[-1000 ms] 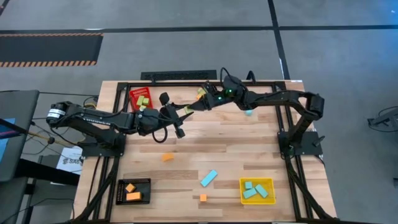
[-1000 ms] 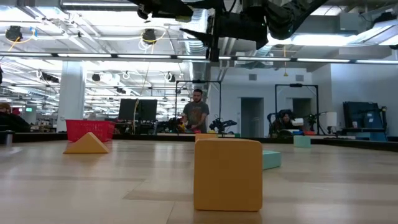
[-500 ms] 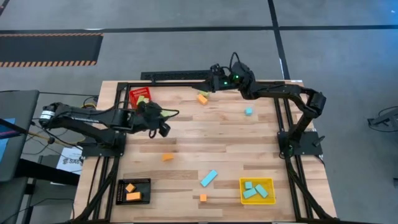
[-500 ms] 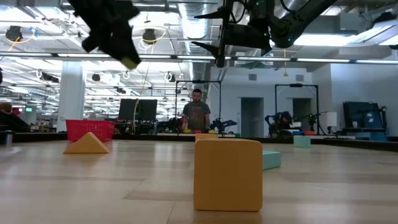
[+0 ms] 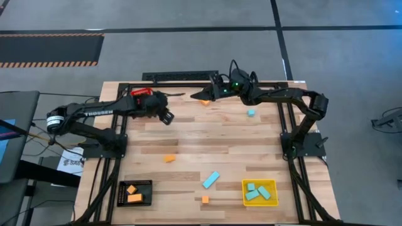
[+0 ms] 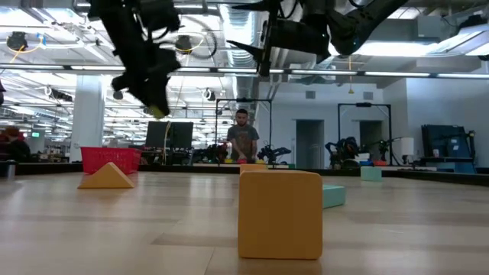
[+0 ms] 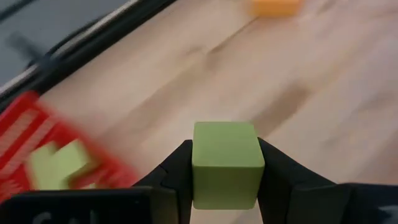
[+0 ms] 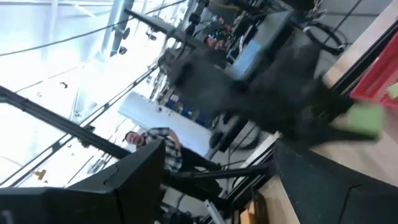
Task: Sort & place blocks by color
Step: Put the green block into the red bin
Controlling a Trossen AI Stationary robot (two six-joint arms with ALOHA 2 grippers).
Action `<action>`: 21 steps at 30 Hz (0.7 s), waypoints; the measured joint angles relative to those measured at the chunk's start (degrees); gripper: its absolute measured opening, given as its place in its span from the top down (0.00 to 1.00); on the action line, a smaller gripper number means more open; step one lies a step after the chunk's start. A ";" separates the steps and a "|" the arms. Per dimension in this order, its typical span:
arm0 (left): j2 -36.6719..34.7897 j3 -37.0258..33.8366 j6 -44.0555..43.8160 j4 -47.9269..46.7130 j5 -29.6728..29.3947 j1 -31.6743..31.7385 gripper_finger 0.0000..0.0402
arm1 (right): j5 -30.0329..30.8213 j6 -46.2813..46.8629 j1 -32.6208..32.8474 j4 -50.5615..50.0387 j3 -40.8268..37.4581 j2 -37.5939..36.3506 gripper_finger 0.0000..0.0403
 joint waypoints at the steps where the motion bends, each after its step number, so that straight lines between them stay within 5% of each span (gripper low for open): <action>1: 0.03 -0.02 -0.16 -1.62 0.10 1.79 0.75 | 0.00 -0.02 0.61 0.05 0.00 0.00 0.21; 8: 2.18 -0.02 -0.67 -7.86 0.37 15.23 0.75 | -0.04 -1.56 4.90 0.06 0.00 0.00 0.21; 12: 4.42 -0.02 -0.11 -8.23 5.35 23.20 0.75 | -0.39 -1.54 6.28 0.27 0.00 -0.29 0.21; 21: 7.64 -0.02 -1.75 -8.37 2.87 32.11 0.75 | -3.25 -1.58 7.16 1.19 0.06 -2.90 0.21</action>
